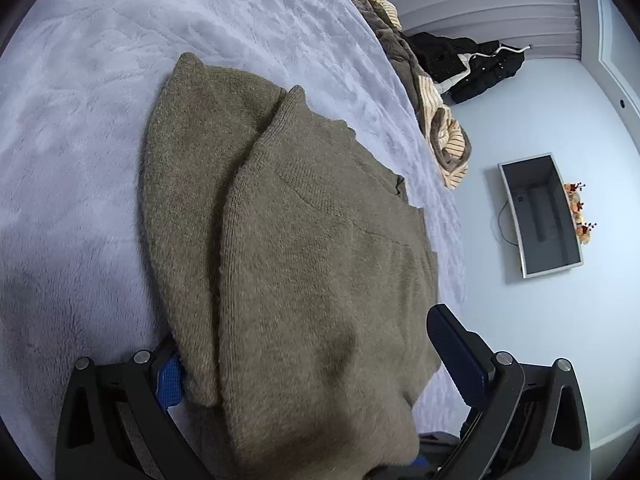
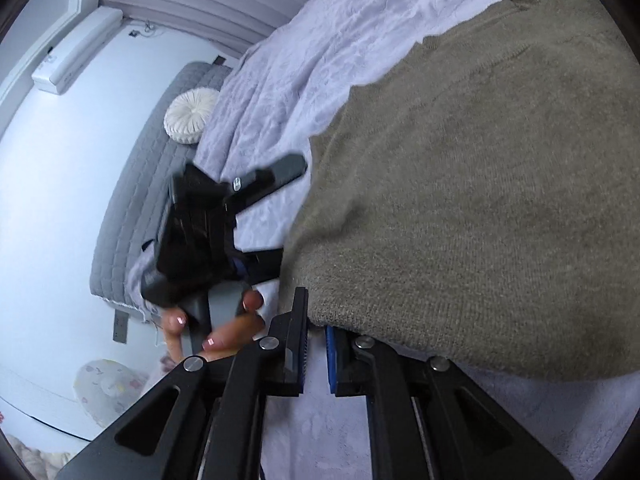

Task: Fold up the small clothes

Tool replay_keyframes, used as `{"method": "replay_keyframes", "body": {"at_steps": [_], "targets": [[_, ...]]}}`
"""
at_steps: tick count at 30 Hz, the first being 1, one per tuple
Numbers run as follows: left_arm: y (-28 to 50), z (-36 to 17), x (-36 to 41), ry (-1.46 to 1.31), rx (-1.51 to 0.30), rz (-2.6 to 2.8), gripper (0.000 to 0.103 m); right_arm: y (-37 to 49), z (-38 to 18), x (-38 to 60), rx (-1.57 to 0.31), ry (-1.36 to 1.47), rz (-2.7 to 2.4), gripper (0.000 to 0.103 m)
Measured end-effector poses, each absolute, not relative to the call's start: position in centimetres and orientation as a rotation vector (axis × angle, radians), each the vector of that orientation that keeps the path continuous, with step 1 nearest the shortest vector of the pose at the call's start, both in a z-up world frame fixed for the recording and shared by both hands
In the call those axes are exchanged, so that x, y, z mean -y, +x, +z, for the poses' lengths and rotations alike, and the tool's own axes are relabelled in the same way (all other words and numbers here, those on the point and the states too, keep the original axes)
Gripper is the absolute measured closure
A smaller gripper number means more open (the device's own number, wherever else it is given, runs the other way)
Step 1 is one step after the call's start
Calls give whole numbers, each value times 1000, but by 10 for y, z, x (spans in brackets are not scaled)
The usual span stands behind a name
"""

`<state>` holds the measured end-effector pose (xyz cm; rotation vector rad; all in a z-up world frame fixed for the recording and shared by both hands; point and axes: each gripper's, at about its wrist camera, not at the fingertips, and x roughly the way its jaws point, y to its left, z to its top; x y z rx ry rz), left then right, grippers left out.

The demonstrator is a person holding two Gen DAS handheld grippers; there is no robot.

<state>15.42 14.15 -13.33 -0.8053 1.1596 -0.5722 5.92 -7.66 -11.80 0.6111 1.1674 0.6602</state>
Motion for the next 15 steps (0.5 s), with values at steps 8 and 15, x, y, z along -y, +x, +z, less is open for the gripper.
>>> {"method": "replay_keyframes", "body": {"at_steps": [8,15], "targets": [[157,-129,-114,-481,-1194,-439,57,43,-82,102,-1198,409,684,91],[155,-104,-103,-397,-1161,-360,79,76,-75,168,-1059,315,373,91]]}}
